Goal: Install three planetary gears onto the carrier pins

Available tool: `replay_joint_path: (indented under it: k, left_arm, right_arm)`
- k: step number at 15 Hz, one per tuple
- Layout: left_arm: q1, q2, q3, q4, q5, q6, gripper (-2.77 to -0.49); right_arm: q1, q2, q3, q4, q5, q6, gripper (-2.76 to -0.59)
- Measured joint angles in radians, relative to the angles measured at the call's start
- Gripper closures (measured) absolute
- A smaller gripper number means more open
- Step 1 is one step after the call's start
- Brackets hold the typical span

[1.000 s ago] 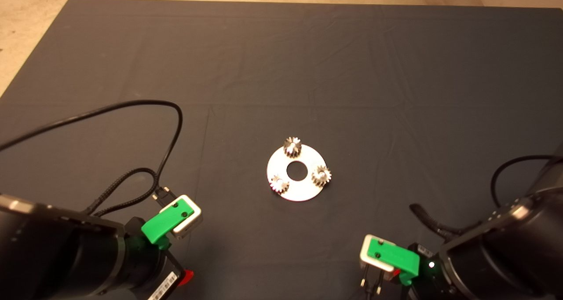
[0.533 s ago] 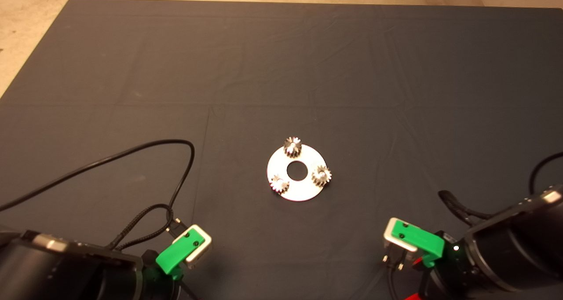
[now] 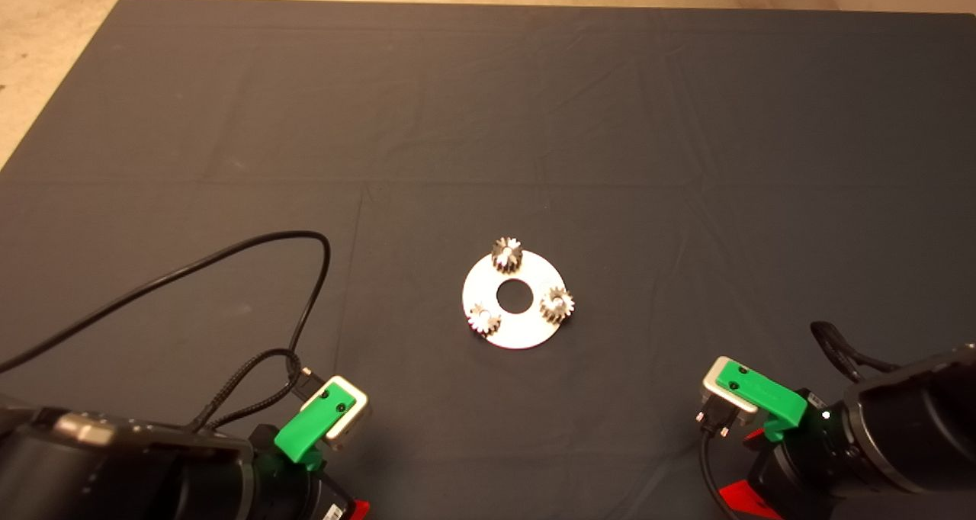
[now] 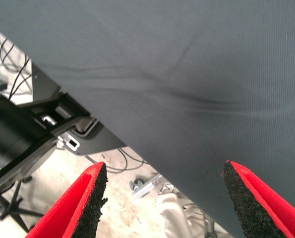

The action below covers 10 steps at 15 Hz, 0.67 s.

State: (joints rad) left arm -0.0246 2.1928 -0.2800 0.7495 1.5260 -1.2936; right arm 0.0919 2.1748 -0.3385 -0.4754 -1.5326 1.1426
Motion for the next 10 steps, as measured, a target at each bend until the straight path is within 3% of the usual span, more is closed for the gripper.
replay_joint_path:
  k: [2,4,5,6,7,10]
  left_arm:
    - [0.0,0.001,0.0,0.024,0.0,-0.001,-1.46]
    - [0.0,0.001,0.0,0.047,0.0,-0.002,-1.46]
    - [0.0,0.001,0.0,0.055,0.0,-0.003,-1.46]
    - [0.0,0.002,0.0,0.066,0.0,-0.003,-1.46]
    - [0.0,0.002,0.0,0.075,0.0,-0.004,-1.46]
    - [0.005,0.001,0.0,0.096,0.001,-0.022,-1.46]
  right_arm:
    - [-0.052,-0.034,0.001,-0.089,0.003,0.0,-1.74]
    - [-0.11,-0.086,0.001,-0.203,0.026,0.0,-1.74]
    - [-0.15,-0.111,0.001,-0.25,0.048,0.0,-1.74]
    - [-0.179,-0.122,0.001,-0.276,0.062,0.0,-1.74]
    - [-0.187,-0.127,0.001,-0.291,0.075,0.0,-1.74]
    - [-0.185,-0.117,0.002,-0.315,0.086,0.0,-1.74]
